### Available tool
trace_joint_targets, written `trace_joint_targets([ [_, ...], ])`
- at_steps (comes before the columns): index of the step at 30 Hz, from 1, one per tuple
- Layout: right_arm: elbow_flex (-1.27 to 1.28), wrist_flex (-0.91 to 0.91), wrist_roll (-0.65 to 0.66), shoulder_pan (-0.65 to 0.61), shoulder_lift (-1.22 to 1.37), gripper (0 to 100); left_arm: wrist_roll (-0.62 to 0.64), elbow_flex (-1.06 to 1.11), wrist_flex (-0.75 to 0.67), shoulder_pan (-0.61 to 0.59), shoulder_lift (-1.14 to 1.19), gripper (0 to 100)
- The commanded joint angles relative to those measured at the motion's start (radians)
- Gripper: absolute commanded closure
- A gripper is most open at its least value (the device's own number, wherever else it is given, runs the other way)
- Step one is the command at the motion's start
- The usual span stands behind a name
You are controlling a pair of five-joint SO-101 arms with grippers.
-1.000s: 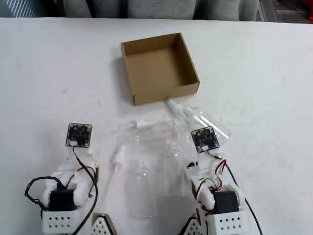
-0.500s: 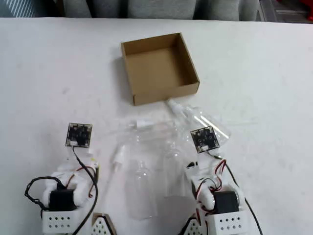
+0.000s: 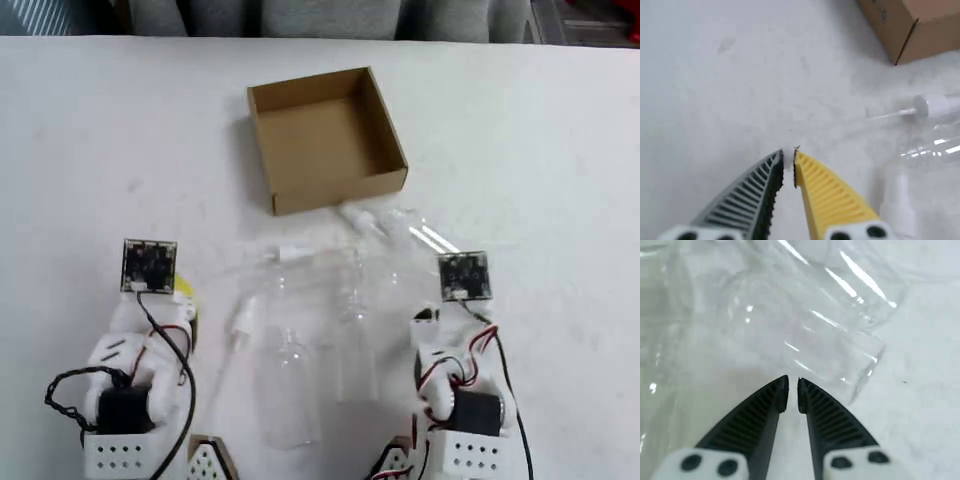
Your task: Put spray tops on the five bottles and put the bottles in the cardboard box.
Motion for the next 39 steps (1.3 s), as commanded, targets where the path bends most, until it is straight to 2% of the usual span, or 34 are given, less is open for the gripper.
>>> trace_joint_targets([
  [1, 0.003, -0.054, 0.011, 0.042, -0.01, 97.7, -0.006, -0.018, -0.051, -0.004, -0.01, 94],
  [8, -0.002, -0.054, 0.029, 0.042, -0.012, 97.7, -0.012, 0.038, -0.051, -0.004, -0.01, 94],
  [10, -0.011, -0.074, 0.15, 0.044, -0.013, 97.7, -0.012, 0.04, -0.043, -0.004, -0.01, 94],
  [13, -0.063, -0.136, 0.405, 0.054, -0.013, 97.7, -0.014, 0.04, -0.026, -0.01, -0.01, 94],
  [15, -0.144, -0.137, 0.503, 0.045, -0.008, 97.7, -0.015, 0.04, -0.021, -0.013, -0.01, 94],
  [18, -0.299, -0.073, 0.512, -0.056, -0.007, 97.7, -0.015, 0.04, -0.018, -0.036, -0.008, 94],
  [22, -0.476, 0.05, 0.512, -0.266, 0.03, 97.8, -0.015, 0.04, -0.021, -0.059, -0.008, 94],
  [27, -0.574, 0.094, 0.512, -0.456, 0.312, 97.7, -0.015, 0.04, -0.021, -0.059, -0.008, 94],
  [30, -0.666, 0.131, 0.502, -0.545, 0.561, 97.7, -0.015, 0.04, -0.021, -0.059, -0.008, 94],
  [32, -0.74, 0.18, 0.439, -0.631, 0.713, 97.7, -0.015, 0.04, -0.021, -0.059, -0.008, 94],
  [36, -0.859, 0.226, 0.109, -0.898, 0.983, 97.1, -0.015, 0.04, -0.023, -0.059, -0.008, 94],
  [39, -0.93, 0.22, -0.086, -1.046, 1.139, 89.2, -0.015, 0.04, -0.023, -0.059, -0.008, 94],
])
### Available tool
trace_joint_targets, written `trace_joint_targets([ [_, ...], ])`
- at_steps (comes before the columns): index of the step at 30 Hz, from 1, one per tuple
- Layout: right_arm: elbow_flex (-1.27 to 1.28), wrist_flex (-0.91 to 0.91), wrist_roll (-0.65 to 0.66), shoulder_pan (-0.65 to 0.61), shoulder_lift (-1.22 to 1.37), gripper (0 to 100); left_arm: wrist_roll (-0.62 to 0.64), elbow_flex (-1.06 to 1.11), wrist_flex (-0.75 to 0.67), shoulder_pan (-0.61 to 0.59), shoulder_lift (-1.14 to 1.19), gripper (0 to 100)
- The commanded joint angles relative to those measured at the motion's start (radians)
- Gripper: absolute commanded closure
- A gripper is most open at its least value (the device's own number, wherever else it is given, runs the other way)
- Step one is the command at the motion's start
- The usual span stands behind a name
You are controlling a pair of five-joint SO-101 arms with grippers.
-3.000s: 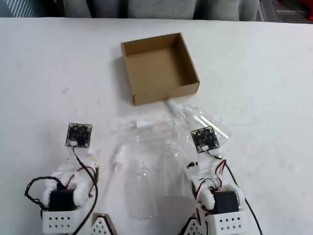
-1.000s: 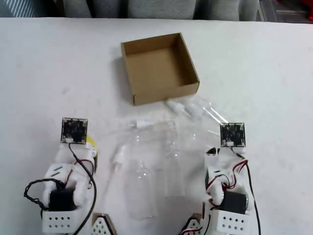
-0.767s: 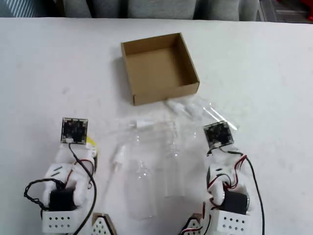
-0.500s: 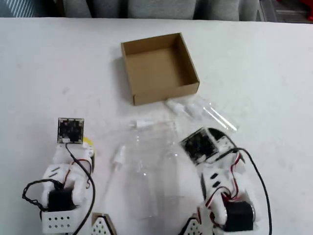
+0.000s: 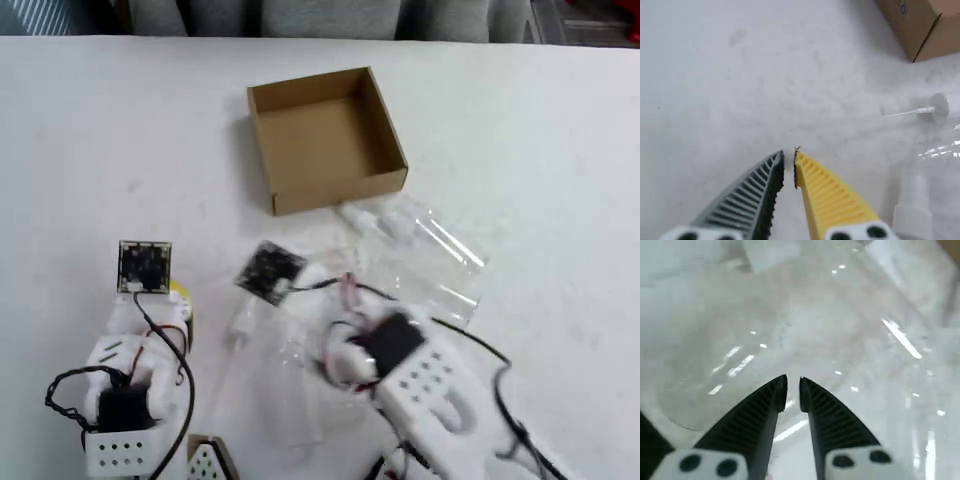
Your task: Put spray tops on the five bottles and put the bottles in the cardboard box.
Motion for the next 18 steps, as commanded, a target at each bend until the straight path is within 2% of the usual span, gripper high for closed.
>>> trace_joint_targets([
  [1, -0.117, -0.01, -0.242, -0.176, 0.189, 86.0, -0.009, -0.002, 0.002, -0.015, -0.008, 94],
  [3, -0.135, -0.042, -0.315, -0.246, 0.275, 81.7, -0.009, -0.002, 0.002, -0.015, -0.008, 94],
  [5, -0.133, -0.082, -0.348, -0.292, 0.357, 81.5, -0.009, -0.002, 0.002, -0.015, -0.008, 94],
  [9, -0.13, -0.163, -0.359, -0.268, 0.501, 81.1, -0.009, -0.002, 0.002, -0.015, -0.008, 94],
  [12, -0.135, -0.225, -0.433, -0.255, 0.593, 81.0, -0.009, -0.002, 0.002, -0.015, -0.008, 94],
  [18, -0.137, -0.236, -0.442, -0.254, 0.661, 73.9, -0.009, -0.002, 0.002, -0.015, -0.008, 94],
])
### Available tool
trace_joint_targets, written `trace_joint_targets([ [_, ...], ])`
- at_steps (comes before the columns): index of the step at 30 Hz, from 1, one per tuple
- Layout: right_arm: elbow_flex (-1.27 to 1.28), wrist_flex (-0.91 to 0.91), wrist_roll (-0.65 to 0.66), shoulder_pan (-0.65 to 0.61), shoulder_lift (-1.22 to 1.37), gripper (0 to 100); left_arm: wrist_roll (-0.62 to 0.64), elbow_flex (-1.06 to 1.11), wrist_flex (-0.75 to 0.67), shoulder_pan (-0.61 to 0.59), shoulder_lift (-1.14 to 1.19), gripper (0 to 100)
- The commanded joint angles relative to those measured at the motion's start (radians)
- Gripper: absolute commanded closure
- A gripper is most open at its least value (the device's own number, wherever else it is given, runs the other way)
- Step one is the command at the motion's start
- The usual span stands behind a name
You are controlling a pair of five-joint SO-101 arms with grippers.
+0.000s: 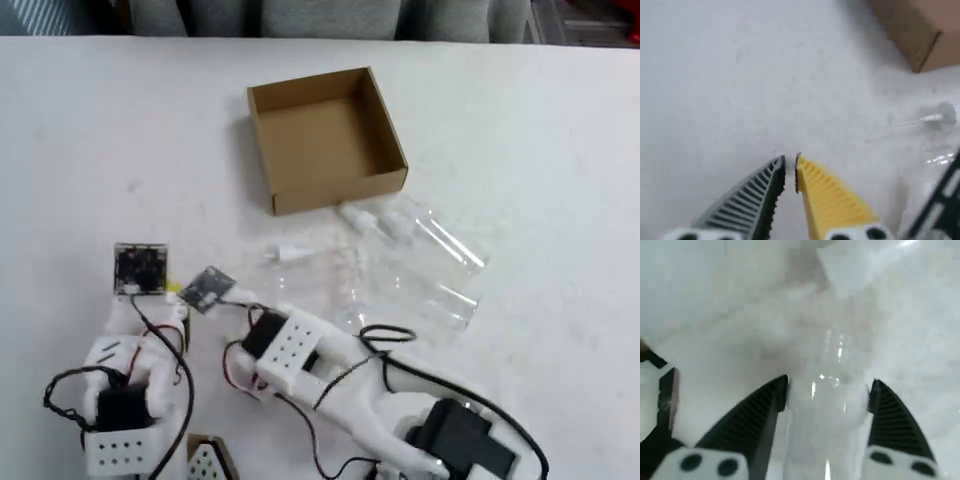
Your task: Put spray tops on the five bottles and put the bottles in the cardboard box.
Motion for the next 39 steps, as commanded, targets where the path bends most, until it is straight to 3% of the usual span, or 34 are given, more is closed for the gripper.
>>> trace_joint_targets([
  [1, -0.021, 0.007, -0.009, 0.008, 0.002, 73.2, -0.009, -0.002, 0.002, -0.001, -0.007, 94],
  [7, -0.014, 0.013, 0.071, 0.012, -0.044, 78.9, -0.009, -0.002, 0.002, -0.001, -0.007, 94],
  [12, -0.021, -0.004, 0.077, 0.113, -0.054, 99.1, -0.009, -0.002, 0.002, -0.002, -0.007, 94],
  [18, -0.023, -0.008, 0.077, 0.286, -0.056, 98.1, -0.009, -0.002, 0.002, -0.002, -0.007, 94],
  [29, -0.199, 0.11, 0.044, 0.417, -0.219, 98.3, -0.009, -0.002, 0.002, 0.001, -0.007, 94],
  [33, -0.19, 0.054, -0.052, 0.417, -0.186, 98.3, -0.009, -0.002, 0.002, -0.001, -0.007, 94],
  [39, -0.141, -0.044, -0.086, 0.398, -0.065, 98.3, -0.009, -0.002, 0.002, -0.001, -0.007, 94],
])
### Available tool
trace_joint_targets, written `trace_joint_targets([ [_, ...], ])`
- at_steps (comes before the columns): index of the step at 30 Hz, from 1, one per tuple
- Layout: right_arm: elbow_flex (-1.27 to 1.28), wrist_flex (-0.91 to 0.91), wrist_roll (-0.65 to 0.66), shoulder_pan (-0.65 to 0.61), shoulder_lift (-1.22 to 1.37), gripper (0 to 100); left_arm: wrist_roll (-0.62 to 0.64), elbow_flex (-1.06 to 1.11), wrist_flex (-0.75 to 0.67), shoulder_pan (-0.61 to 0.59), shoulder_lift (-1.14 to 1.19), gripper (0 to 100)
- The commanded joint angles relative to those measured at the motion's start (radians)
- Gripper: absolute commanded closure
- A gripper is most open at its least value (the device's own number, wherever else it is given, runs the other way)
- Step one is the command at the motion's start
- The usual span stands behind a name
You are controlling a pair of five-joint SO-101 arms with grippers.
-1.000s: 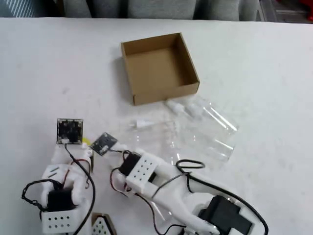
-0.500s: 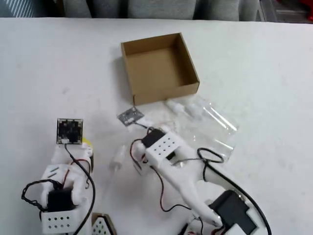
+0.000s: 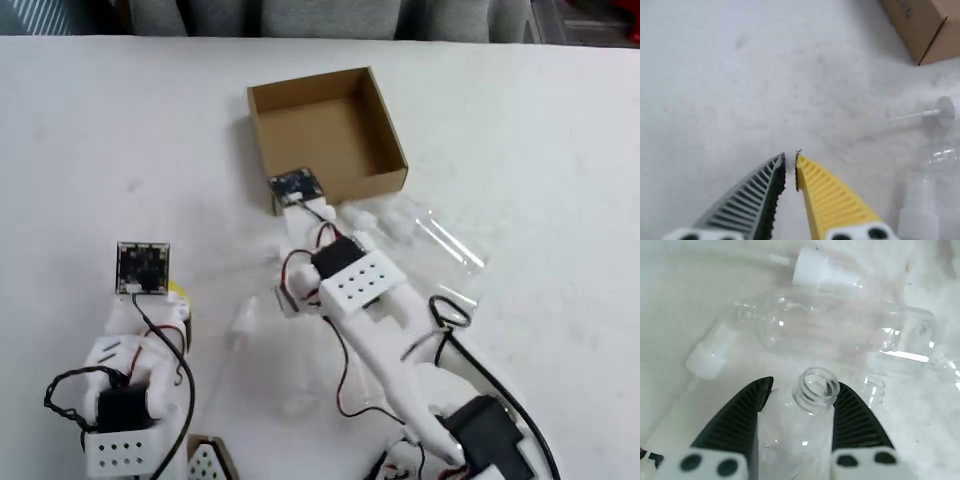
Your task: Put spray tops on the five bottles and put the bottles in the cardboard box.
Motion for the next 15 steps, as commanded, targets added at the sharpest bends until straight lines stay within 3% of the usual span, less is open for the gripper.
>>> trace_joint_targets([
  [1, -0.015, -0.036, -0.044, -0.028, 0.028, 98.2, -0.009, -0.002, 0.0, -0.001, -0.008, 94],
  [9, -0.023, -0.024, -0.08, -0.081, 0.039, 76.5, -0.009, -0.002, -0.018, -0.002, -0.008, 94],
  [15, -0.098, 0.079, -0.08, -0.041, -0.056, 83.4, -0.009, -0.002, -0.014, -0.002, -0.008, 94],
])
